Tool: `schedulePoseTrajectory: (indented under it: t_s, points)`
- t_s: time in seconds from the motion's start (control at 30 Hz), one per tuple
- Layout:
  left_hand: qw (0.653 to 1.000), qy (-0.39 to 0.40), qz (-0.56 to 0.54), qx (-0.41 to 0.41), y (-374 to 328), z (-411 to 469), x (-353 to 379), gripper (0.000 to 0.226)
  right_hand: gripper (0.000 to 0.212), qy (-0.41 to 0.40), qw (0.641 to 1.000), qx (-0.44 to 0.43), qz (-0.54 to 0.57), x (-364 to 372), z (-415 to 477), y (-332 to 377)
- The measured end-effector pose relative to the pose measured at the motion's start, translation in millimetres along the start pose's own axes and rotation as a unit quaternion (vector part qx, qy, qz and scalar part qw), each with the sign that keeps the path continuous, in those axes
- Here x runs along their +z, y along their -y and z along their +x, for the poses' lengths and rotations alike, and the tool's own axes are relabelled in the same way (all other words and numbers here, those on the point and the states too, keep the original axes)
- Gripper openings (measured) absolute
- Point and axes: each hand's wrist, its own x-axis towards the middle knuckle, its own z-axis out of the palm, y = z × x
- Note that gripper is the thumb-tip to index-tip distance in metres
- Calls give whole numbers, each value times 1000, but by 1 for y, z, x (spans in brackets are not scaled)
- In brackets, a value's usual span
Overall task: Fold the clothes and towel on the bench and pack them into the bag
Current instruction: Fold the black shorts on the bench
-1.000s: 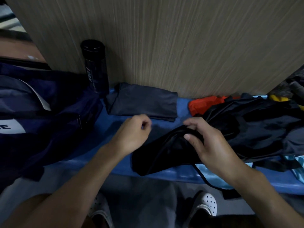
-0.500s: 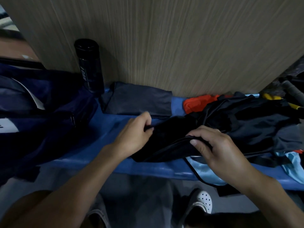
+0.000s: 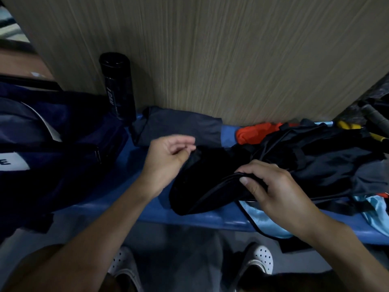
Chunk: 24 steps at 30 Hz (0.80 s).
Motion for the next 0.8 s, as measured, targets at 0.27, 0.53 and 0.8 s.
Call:
schedulePoseTrajectory:
  t_s: [0.27, 0.53, 0.8]
  points:
    - [964, 70, 154, -205, 28, 7, 4, 71, 15, 8, 1000, -18, -4, 2, 7, 6]
    - [970, 52, 209, -116, 39, 6, 24, 14, 16, 25, 1000, -12, -6, -2, 8, 8]
    - [991, -64, 72, 96, 3, 8, 8, 29, 16, 18, 1000, -6, -2, -4, 9, 9]
